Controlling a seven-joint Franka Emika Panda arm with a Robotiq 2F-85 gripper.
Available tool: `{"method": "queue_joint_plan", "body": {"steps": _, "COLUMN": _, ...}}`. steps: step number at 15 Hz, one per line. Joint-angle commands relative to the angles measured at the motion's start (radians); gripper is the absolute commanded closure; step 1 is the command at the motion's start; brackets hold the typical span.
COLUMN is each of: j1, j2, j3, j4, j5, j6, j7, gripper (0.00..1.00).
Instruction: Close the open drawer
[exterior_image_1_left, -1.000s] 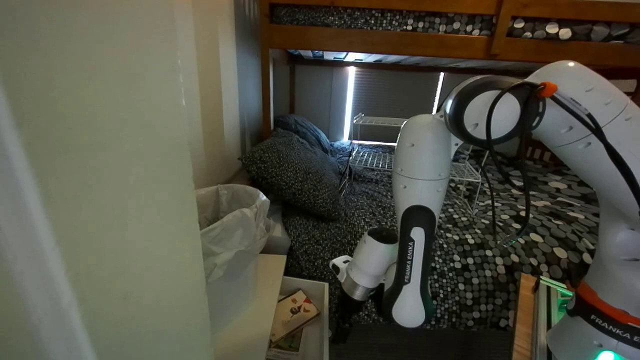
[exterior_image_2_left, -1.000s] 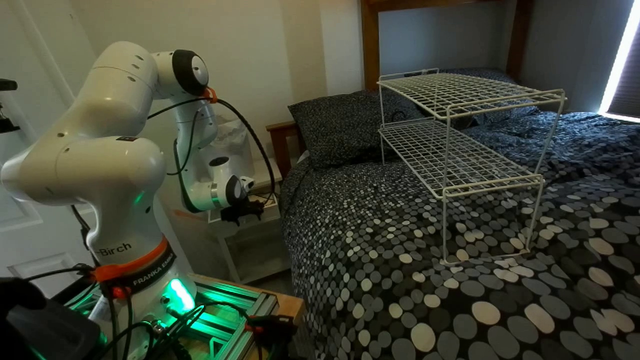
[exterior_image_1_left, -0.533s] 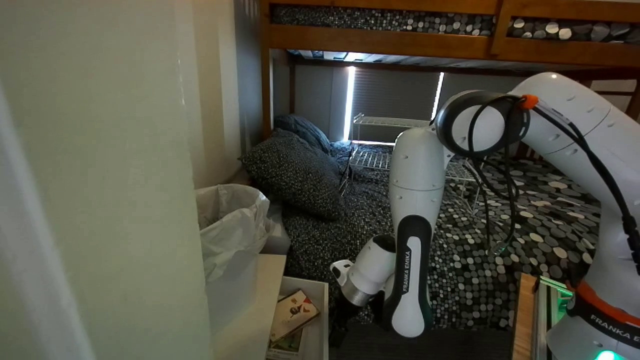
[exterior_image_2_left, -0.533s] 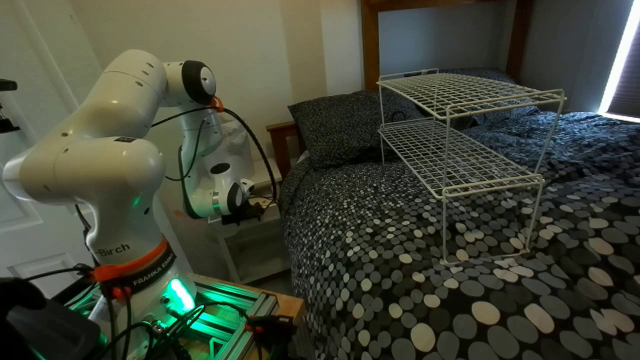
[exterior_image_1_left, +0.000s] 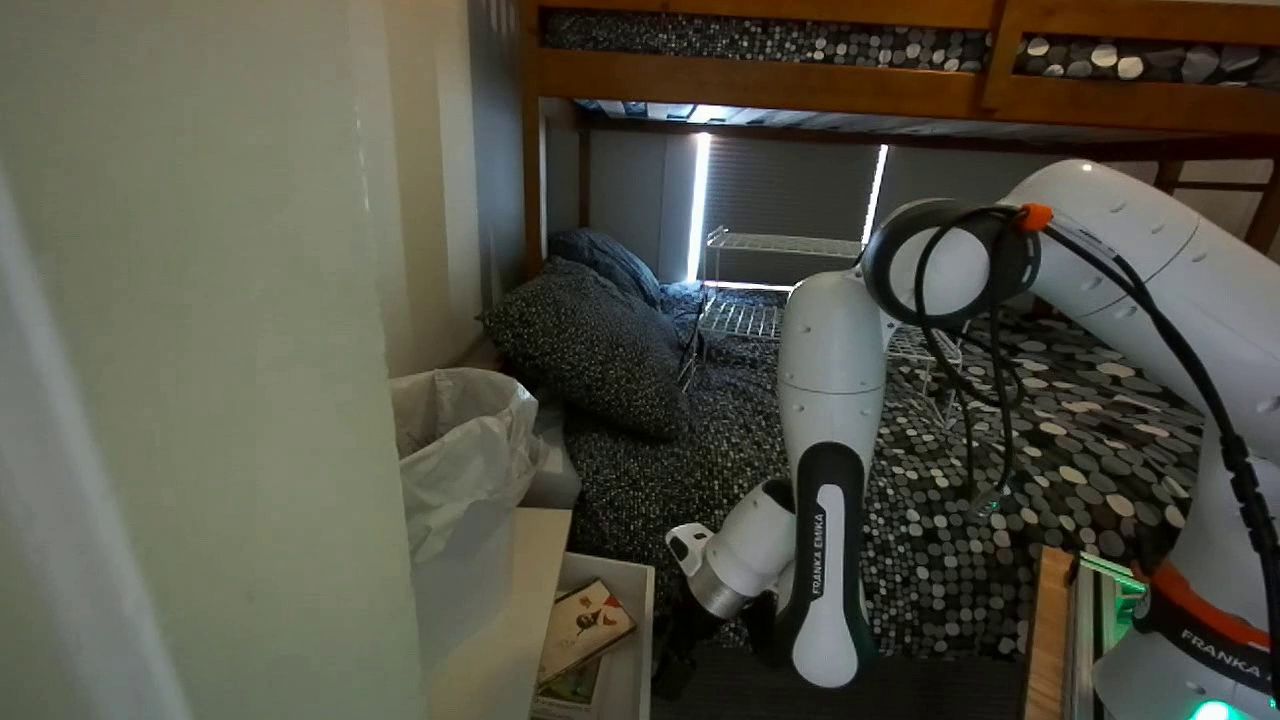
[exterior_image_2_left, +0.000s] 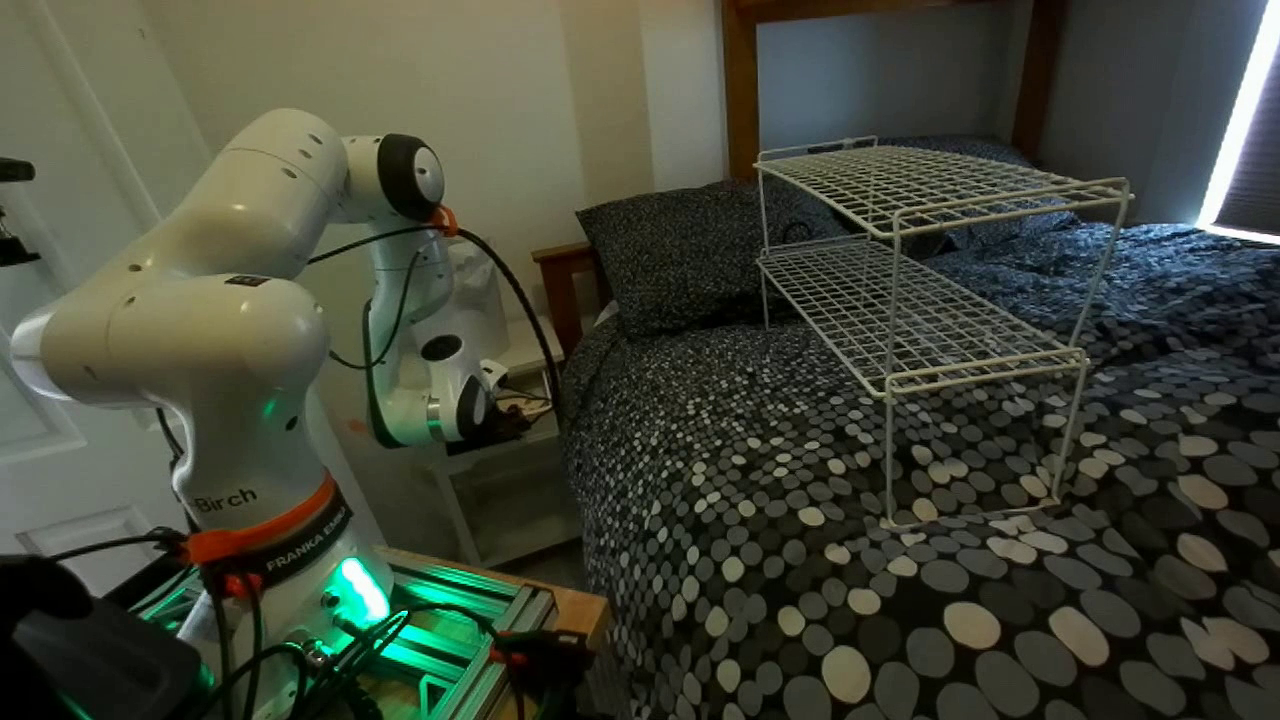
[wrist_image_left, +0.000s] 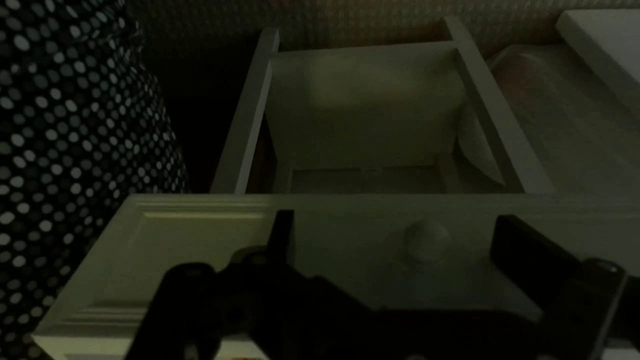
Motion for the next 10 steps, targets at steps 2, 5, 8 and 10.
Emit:
{"method": "queue_joint_plan", "body": {"steps": 2, "j1": -0.026, "j2": 0.049, "j3": 0.019, "j4": 0.105, "j5": -0.051, "j6": 0.058, "j7": -0.022, "gripper": 0.00}}
{"method": "queue_joint_plan", "body": {"steps": 5, "j1": -0.027, "j2": 0.069, "j3": 0.017, "j4": 0.159, "j5": -0.074, "j6": 0.043, "j7": -0.030, "gripper": 0.00}}
{"method": "queue_joint_plan", "body": {"steps": 8, "j1": -0.015, "j2": 0.034, "j3": 0.007, "j4": 0.123, "j5": -0.059, "j6": 0.024, "j7": -0.025, "gripper": 0.00}}
{"method": "queue_joint_plan", "body": {"steps": 10, "j1": -0.016, "j2": 0.044, "j3": 0.007, "j4": 0.137, "j5": -0.063, "j6": 0.024, "j7": -0.026, "gripper": 0.00}}
